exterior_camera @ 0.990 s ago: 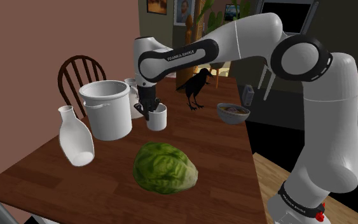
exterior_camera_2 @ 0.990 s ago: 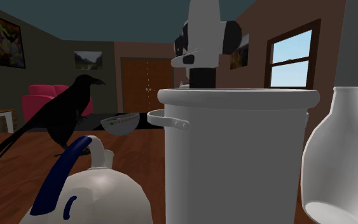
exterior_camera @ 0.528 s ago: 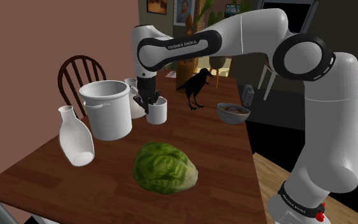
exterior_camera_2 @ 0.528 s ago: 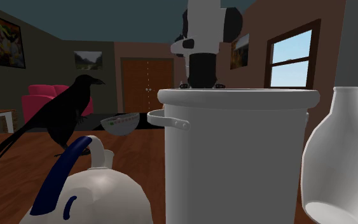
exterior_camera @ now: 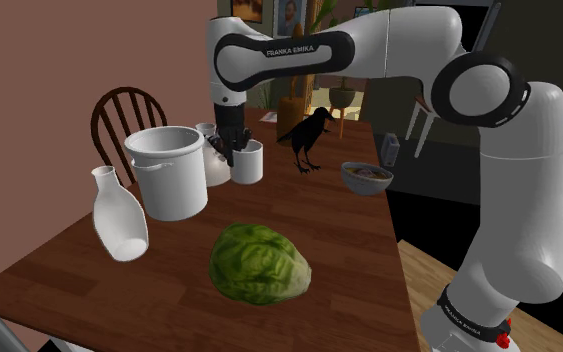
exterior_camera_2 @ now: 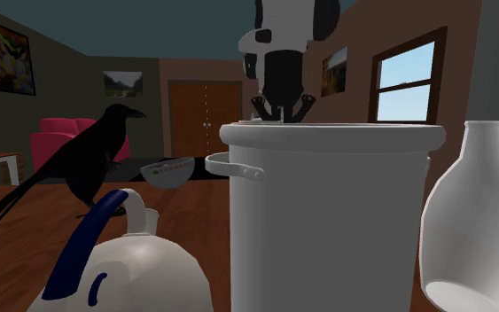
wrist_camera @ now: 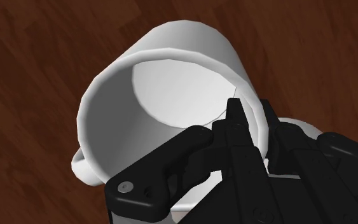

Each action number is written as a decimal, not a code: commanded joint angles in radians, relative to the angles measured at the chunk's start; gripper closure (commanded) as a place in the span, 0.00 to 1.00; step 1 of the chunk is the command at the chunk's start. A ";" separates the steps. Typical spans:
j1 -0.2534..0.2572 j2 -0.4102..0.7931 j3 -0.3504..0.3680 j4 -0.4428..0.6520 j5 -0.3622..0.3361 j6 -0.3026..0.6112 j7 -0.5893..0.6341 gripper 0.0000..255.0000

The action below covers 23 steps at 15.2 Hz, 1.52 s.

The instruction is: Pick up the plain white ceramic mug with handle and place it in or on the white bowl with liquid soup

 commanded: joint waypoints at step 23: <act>-0.266 -0.483 -0.174 -0.540 0.106 0.074 -0.441 1.00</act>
